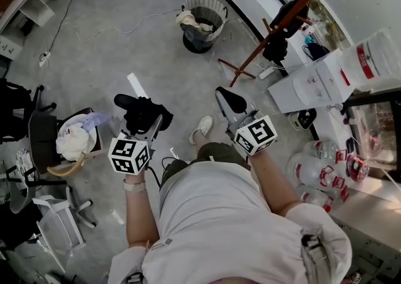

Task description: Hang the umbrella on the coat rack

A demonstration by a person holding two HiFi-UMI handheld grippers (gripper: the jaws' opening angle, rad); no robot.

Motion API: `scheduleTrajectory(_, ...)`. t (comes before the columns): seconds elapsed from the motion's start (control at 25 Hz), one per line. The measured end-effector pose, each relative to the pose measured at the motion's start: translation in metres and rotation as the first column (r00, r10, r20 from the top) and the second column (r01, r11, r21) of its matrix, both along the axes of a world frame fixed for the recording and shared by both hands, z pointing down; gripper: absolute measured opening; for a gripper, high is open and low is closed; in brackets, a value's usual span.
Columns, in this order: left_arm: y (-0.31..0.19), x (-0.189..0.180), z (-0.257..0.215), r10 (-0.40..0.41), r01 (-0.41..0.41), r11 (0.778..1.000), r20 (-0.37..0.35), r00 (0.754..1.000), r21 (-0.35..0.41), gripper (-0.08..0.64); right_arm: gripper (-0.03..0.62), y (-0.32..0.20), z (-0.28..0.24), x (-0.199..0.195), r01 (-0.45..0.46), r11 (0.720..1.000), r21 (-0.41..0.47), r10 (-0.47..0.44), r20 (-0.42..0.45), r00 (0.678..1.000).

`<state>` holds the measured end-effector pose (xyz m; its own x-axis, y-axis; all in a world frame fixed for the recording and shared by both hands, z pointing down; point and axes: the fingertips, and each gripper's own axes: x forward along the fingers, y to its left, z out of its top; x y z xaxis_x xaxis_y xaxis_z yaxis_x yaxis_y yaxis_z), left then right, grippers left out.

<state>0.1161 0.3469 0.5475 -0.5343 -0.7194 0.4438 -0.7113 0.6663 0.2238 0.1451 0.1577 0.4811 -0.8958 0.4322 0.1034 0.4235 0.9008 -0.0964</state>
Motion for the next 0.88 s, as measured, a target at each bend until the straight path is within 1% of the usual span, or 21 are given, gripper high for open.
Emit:
scheduleTrajectory(0.2,-0.051,-0.074,-0.016,0.018,-0.018,0.999,0.0,1.0,-0.026,0.258,0.007,-0.05,-0.023,-0.076,0.003,1.0,-0.021,-0.003,0.022,1.0)
scheduleTrajectory(0.36,-0.093,-0.123,-0.024,0.042,-0.042,0.999,0.016,0.999,-0.03,0.258,0.008,-0.083,-0.037,-0.118,0.014,0.998,-0.054,-0.011,0.058,0.998)
scheduleTrajectory(0.44,-0.113,-0.142,-0.024,0.063,-0.062,0.997,0.023,0.998,-0.037,0.258,0.008,-0.1,-0.037,-0.135,0.005,0.997,-0.076,-0.001,0.058,0.998)
scheduleTrajectory(0.56,-0.141,-0.165,-0.025,0.095,-0.094,0.995,0.025,0.995,-0.045,0.258,0.006,-0.125,-0.038,-0.156,-0.022,0.997,-0.08,0.027,0.061,0.998)
scheduleTrajectory(0.64,-0.155,-0.178,-0.025,0.112,-0.111,0.993,0.021,0.993,-0.047,0.258,0.006,-0.138,-0.039,-0.167,-0.045,0.997,-0.067,0.049,0.065,0.997)
scheduleTrajectory(0.8,-0.18,-0.198,-0.026,0.158,-0.157,0.986,0.02,0.987,-0.052,0.258,0.006,-0.149,-0.034,-0.177,-0.066,0.996,-0.061,0.068,0.041,0.997)
scheduleTrajectory(0.88,-0.194,-0.208,-0.026,0.191,-0.19,0.981,0.017,0.982,-0.047,0.258,0.005,-0.154,-0.03,-0.18,-0.091,0.993,-0.07,0.093,0.025,0.995)
